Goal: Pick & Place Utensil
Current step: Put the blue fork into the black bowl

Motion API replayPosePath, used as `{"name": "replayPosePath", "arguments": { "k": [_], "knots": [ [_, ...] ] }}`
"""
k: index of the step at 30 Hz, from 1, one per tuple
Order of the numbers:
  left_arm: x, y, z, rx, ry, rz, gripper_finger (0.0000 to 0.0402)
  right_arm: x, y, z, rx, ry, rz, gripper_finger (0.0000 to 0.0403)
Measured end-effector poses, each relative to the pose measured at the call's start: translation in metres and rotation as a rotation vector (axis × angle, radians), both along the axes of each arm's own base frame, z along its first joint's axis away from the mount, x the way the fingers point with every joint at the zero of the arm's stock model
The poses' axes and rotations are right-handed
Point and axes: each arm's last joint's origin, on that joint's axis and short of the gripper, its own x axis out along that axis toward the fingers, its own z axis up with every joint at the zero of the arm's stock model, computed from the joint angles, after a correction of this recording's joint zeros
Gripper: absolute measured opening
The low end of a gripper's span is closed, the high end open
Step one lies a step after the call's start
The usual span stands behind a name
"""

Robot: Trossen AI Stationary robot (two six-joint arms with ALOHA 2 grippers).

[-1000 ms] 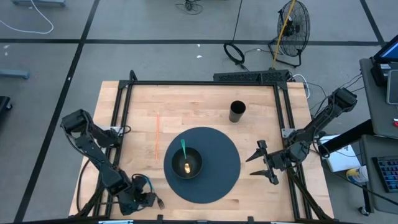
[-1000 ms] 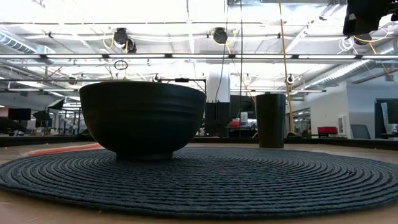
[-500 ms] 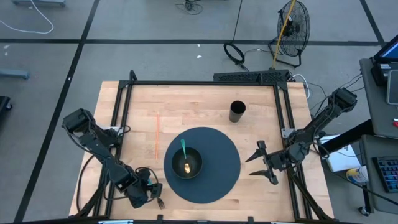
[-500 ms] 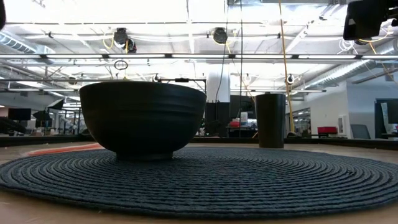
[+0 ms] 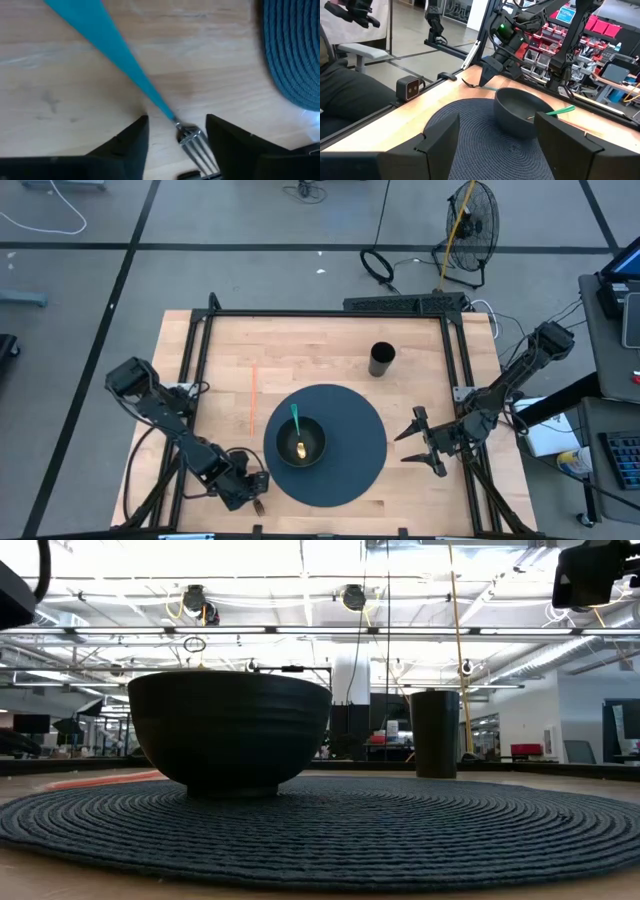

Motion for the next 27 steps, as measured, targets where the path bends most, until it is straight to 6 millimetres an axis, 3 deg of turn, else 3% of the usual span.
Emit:
{"name": "replayPosePath", "arguments": {
  "k": [5, 10, 27],
  "knots": [
    [0.009, -0.001, -0.007, 0.013, 0.030, 0.011, 0.0129, -0.001, -0.001, -0.003, 0.002, 0.011, -0.002, 0.0251],
    [0.013, -0.003, -0.010, 0.008, 0.021, 0.015, 0.0094, -0.002, -0.002, -0.008, -0.007, 0.022, -0.001, 0.0251],
    [0.010, 0.003, -0.013, -0.005, 0.137, 0.004, 0.0090, -0.004, -0.003, -0.012, -0.007, 0.035, 0.000, 0.0251]
  ]
}}
